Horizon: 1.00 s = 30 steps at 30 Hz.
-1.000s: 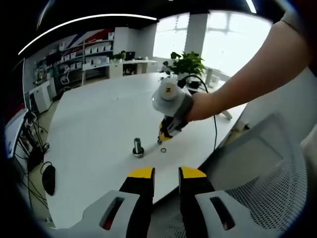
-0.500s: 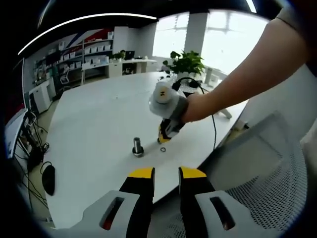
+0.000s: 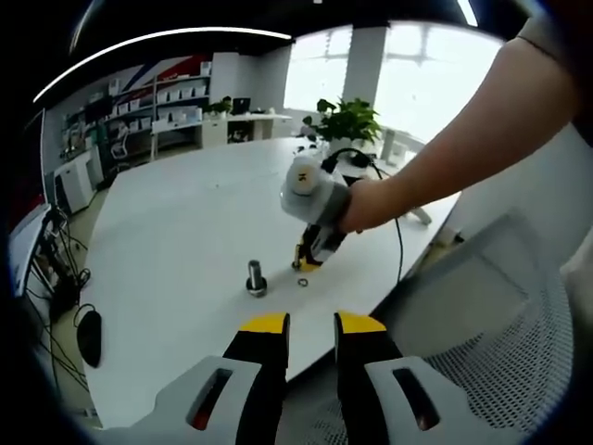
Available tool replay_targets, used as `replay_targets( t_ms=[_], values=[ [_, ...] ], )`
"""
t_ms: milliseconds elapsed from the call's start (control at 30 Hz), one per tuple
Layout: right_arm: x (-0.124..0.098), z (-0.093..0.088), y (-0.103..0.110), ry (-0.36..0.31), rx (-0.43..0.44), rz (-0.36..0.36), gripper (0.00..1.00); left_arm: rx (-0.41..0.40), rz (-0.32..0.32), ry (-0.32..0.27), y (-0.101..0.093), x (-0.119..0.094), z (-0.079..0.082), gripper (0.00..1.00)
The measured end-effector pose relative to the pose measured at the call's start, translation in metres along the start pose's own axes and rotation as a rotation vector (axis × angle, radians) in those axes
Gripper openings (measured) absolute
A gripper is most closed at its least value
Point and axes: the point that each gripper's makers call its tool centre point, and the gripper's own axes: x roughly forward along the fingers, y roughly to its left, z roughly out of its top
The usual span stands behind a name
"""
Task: Place the washer onto the threaded stud by aligning its center hole with the stud, sliding it down to the base, and recovering from edge contact or off-axis alignment until the washer reaches the visible bottom stop.
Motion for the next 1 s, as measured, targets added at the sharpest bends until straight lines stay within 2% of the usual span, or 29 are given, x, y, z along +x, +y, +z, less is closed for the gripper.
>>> replay_targets(
  t_ms=[200,300,633,867,1000],
  values=[
    [-0.007,-0.01,0.005,-0.01,0.048,-0.005,0.23,-0.013,-0.004,0.008,-0.001,0.001,-0.001,0.18],
    [-0.011,-0.016,0.008,-0.024,0.1,-0.004,0.23,-0.016,-0.005,0.006,-0.001,0.001,-0.001,0.18],
    [-0.019,-0.03,0.025,-0.032,0.136,0.002,0.24,-0.023,-0.02,0.021,-0.004,0.003,-0.002,0.2],
    [-0.016,-0.036,0.034,-0.005,0.112,0.004,0.25,-0.032,-0.012,0.014,-0.003,0.002,-0.003,0.2],
    [-0.014,-0.036,0.042,0.009,0.066,0.006,0.25,-0.033,-0.011,0.016,-0.002,0.002,-0.003,0.2]
  ],
)
